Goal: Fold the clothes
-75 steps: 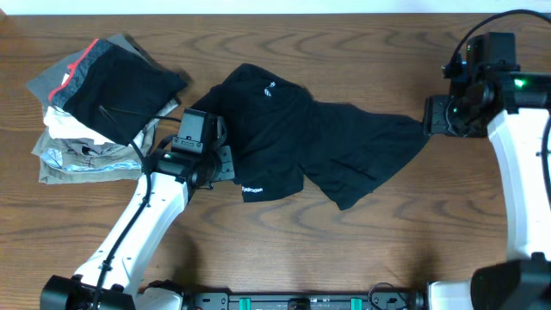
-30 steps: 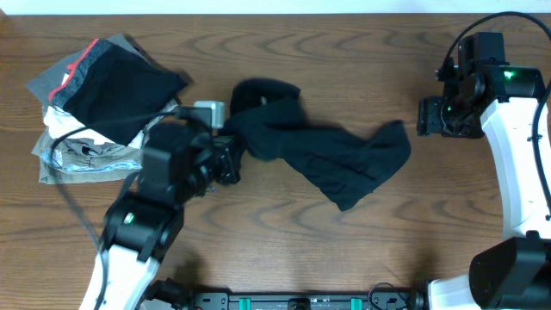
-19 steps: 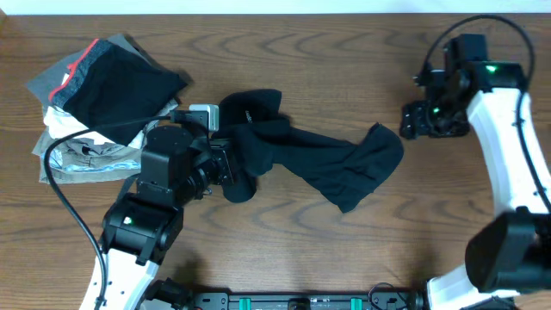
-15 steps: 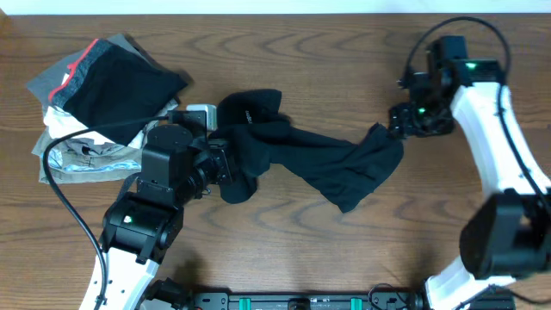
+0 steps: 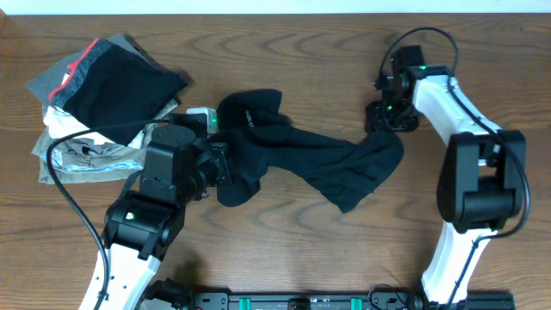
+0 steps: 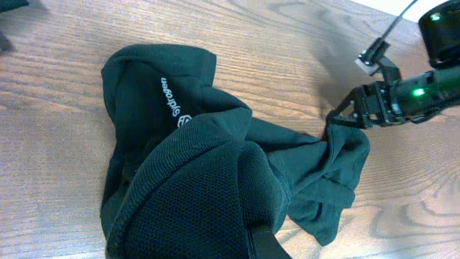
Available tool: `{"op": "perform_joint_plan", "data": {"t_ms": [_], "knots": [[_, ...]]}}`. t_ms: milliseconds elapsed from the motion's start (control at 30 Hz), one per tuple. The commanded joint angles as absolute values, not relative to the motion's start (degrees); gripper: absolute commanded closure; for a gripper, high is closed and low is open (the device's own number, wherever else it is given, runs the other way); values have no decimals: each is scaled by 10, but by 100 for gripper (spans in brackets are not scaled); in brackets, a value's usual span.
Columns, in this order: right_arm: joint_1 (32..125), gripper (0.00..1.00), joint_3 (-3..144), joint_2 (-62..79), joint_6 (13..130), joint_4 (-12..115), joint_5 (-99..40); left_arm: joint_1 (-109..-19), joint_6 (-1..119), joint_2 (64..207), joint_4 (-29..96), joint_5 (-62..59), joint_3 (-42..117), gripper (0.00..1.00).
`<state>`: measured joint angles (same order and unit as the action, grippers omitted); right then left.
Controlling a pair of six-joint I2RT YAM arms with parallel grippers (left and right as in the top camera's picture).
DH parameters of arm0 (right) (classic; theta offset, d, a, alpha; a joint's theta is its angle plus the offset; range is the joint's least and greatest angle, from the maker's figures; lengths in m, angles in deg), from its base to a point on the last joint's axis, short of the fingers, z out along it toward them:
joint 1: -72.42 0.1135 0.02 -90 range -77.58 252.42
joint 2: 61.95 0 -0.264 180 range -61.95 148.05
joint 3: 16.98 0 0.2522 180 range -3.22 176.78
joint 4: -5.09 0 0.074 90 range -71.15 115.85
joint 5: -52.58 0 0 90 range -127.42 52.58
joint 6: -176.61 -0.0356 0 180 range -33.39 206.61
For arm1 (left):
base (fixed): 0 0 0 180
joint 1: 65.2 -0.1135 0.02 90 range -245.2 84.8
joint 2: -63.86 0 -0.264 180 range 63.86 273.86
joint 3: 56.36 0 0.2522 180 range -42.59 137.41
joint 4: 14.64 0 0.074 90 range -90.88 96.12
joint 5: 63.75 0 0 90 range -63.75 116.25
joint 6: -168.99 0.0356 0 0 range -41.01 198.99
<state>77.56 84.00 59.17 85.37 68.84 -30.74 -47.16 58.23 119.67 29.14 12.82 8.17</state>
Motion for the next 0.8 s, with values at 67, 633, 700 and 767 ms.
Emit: {"op": "perform_joint_plan", "data": {"t_ms": [67, 633, 700, 767], "knots": [[791, 38, 837, 628, 823, 670, -307, -475, 590, 1205, 291, 135, 90, 94], [786, 99, 861, 584, 813, 719, -312, -475, 590, 1210, 260, 135, 96, 94], [779, 99, 877, 546, 813, 738, -312, -475, 590, 1210, 259, 135, 111, 94], [771, 99, 895, 498, 813, 755, -315, -475, 590, 1210, 259, 135, 134, 94]]}}
